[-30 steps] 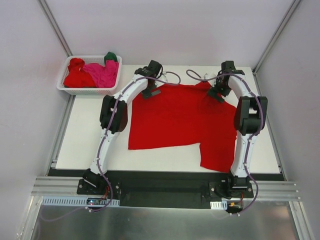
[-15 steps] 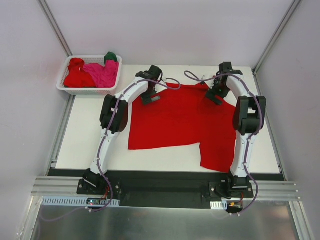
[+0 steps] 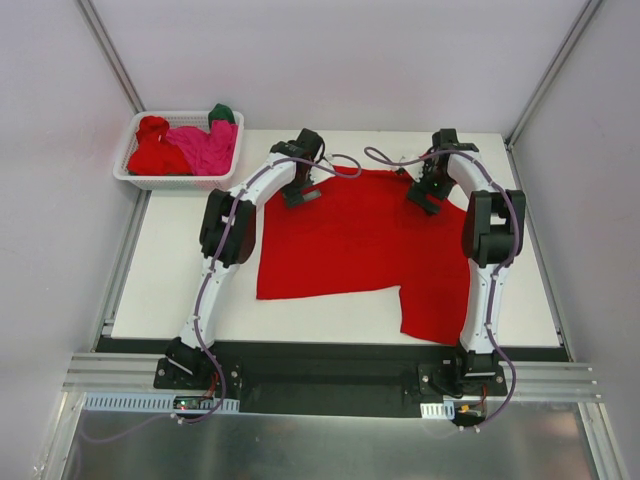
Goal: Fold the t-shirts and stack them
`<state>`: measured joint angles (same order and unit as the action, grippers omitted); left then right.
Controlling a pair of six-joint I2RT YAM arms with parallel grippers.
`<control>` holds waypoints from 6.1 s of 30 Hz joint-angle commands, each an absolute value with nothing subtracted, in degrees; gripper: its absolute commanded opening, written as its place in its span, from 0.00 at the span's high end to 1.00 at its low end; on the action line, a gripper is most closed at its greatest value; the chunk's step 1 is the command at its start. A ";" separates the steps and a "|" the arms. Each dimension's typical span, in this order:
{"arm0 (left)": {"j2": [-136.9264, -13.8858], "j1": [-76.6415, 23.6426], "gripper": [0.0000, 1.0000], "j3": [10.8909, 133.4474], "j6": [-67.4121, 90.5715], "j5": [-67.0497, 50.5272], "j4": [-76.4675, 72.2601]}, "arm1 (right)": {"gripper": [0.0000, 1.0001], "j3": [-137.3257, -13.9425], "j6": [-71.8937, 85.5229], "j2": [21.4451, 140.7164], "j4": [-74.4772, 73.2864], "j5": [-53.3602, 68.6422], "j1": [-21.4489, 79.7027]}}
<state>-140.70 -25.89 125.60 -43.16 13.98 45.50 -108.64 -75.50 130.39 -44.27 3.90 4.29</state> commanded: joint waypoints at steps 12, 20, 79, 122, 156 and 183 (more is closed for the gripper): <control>-145.54 -23.56 0.16 129.20 -45.88 12.74 46.76 | 0.07 -112.50 -78.05 133.06 -44.47 2.38 4.57; -149.15 -22.68 0.16 132.54 -48.95 14.15 46.50 | 0.07 -113.55 -80.15 134.91 -42.81 0.35 4.75; -100.73 -20.57 0.05 95.01 -36.40 11.27 47.61 | 0.03 -106.70 -58.01 103.46 -73.10 10.35 10.99; -90.70 -26.89 0.13 55.81 -48.78 13.46 26.45 | 0.04 -53.97 -57.92 72.95 -58.97 6.94 27.25; -95.10 -24.87 0.16 61.53 -51.68 2.02 35.68 | 0.03 -35.77 -54.06 68.47 -46.32 0.71 30.32; -98.17 -24.61 0.19 60.12 -49.57 0.88 37.00 | 0.22 -34.28 -54.32 68.47 -47.20 1.58 34.28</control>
